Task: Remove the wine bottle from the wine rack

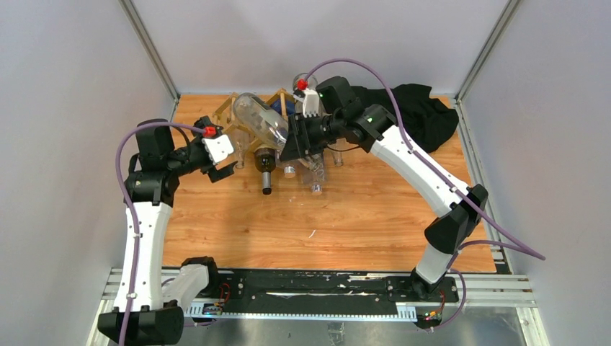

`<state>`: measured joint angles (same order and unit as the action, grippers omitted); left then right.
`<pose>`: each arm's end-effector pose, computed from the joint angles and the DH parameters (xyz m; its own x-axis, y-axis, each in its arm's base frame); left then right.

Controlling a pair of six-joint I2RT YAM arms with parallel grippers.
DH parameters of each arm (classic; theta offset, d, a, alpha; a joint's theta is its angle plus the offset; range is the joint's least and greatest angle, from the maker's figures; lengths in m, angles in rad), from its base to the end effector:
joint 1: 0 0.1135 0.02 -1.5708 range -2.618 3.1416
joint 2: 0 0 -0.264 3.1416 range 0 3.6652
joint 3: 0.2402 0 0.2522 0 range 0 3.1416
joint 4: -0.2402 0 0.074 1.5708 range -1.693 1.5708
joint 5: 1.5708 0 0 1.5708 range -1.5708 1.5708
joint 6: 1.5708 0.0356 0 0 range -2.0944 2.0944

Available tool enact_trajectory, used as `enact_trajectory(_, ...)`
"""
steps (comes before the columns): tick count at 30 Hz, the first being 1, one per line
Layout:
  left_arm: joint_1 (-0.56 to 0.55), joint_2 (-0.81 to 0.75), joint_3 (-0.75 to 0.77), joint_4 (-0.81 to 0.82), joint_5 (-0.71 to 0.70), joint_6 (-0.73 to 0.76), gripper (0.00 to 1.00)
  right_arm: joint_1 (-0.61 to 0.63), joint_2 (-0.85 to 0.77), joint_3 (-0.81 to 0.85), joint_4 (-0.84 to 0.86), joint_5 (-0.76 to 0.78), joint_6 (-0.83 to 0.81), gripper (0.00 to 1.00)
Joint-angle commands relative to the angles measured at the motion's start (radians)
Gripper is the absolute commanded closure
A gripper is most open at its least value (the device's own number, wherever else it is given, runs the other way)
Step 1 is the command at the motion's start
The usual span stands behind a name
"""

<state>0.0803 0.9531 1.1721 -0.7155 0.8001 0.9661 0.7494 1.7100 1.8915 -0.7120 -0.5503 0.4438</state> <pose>0.1815 -0.0110 0.3934 0.2014 0.5912 -0.7810 0.7163 0.4550 0.5291 0.2631 0.2703 0.4254 -0.7256 -0.1753 -0.6654 -0.6636 0.4341 0.6093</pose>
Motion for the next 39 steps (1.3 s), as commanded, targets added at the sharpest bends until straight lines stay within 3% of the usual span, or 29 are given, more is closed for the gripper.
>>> enact_trajectory(1, -0.034, -0.039, -0.026, -0.004, 0.001, 0.133, 0.0, 0.053, -0.077, 0.03, 0.088, -0.065, -0.117, 1.0)
enact_trajectory(15, -0.04, -0.201, -0.206, 0.076, 0.015, 0.269, 0.0, 0.168, -0.056, 0.066, -0.05, -0.063, -0.243, 1.0)
enact_trajectory(29, -0.04, -0.341, -0.365, 0.078, 0.068, 0.464, 0.0, 0.199, -0.082, 0.041, -0.106, -0.109, -0.325, 1.0)
enact_trajectory(39, -0.046, -0.346, -0.377, 0.077, 0.105, 0.521, 0.0, 0.24, -0.095, 0.016, -0.106, -0.125, -0.346, 1.0)
